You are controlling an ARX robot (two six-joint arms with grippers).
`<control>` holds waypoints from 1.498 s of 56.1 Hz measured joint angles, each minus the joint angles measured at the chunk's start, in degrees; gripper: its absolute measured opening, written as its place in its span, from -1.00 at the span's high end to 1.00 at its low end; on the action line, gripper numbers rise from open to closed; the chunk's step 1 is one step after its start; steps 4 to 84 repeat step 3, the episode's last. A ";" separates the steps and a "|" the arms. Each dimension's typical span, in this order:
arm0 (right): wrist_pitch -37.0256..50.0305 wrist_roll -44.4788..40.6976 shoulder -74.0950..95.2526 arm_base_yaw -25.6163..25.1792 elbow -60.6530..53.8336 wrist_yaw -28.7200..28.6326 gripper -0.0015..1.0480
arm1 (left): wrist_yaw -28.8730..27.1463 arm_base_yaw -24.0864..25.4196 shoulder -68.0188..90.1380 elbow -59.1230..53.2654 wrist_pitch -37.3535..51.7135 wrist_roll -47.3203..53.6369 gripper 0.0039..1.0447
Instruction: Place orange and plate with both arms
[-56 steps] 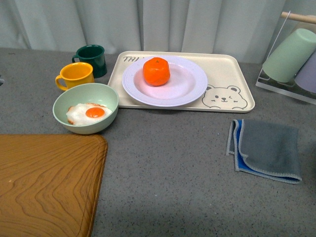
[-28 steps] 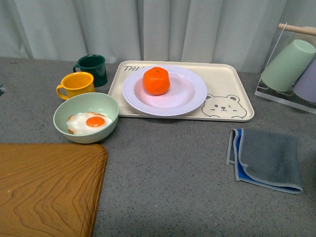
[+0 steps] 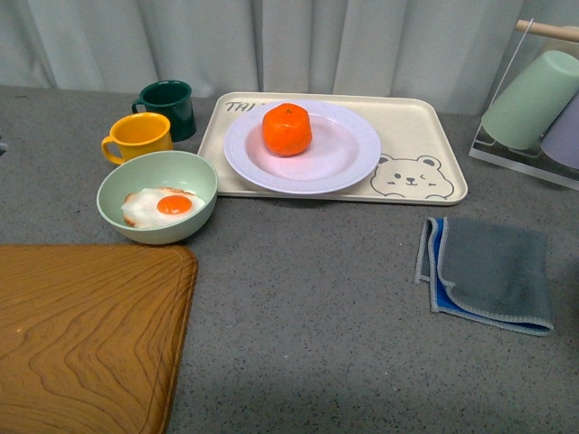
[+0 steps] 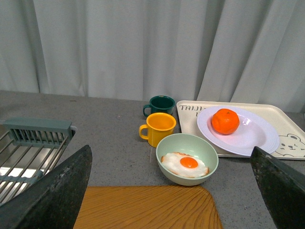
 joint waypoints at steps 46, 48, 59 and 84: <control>0.00 -0.02 0.00 0.00 0.00 0.00 -0.82 | -0.02 0.00 0.00 0.00 0.00 0.00 -0.88; 0.00 -0.02 0.00 0.00 0.00 0.00 -0.82 | -0.02 0.00 0.00 0.00 0.00 0.00 -0.88; 0.00 -0.02 0.00 0.00 0.00 0.00 -0.82 | -0.02 0.00 0.00 0.00 0.00 0.00 -0.88; 0.00 -0.02 0.00 0.00 0.00 0.00 -0.82 | -0.02 0.00 0.00 0.00 0.00 0.00 -0.88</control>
